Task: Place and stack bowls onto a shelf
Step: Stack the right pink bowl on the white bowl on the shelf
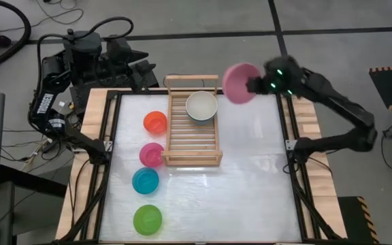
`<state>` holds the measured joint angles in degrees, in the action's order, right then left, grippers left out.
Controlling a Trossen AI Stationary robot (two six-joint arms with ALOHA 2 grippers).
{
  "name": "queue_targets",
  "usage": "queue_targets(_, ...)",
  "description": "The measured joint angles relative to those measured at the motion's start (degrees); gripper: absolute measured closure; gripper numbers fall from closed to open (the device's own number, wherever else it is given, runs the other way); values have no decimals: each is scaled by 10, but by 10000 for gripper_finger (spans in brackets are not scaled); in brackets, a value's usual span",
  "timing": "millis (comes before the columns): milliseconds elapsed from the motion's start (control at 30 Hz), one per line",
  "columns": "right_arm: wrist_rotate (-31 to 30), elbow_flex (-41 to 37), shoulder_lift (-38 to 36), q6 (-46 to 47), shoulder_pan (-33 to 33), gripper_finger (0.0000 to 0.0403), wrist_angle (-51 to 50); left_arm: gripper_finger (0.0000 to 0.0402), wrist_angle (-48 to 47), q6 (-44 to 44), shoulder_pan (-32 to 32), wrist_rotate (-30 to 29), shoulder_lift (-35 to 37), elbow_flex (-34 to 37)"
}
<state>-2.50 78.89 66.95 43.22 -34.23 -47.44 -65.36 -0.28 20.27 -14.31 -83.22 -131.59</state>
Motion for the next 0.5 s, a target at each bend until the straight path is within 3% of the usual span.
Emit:
queue_targets(167,104,40,122,-38,-47,376,60,198,-9,-5,0,0,0,0)
queue_targets(333,210,77,229,-55,-48,376,111,198,-35,-6,0,0,0,0)
queue_targets(500,276,90,310,-68,-43,376,110,198,-38,-22,0,0,2,0)
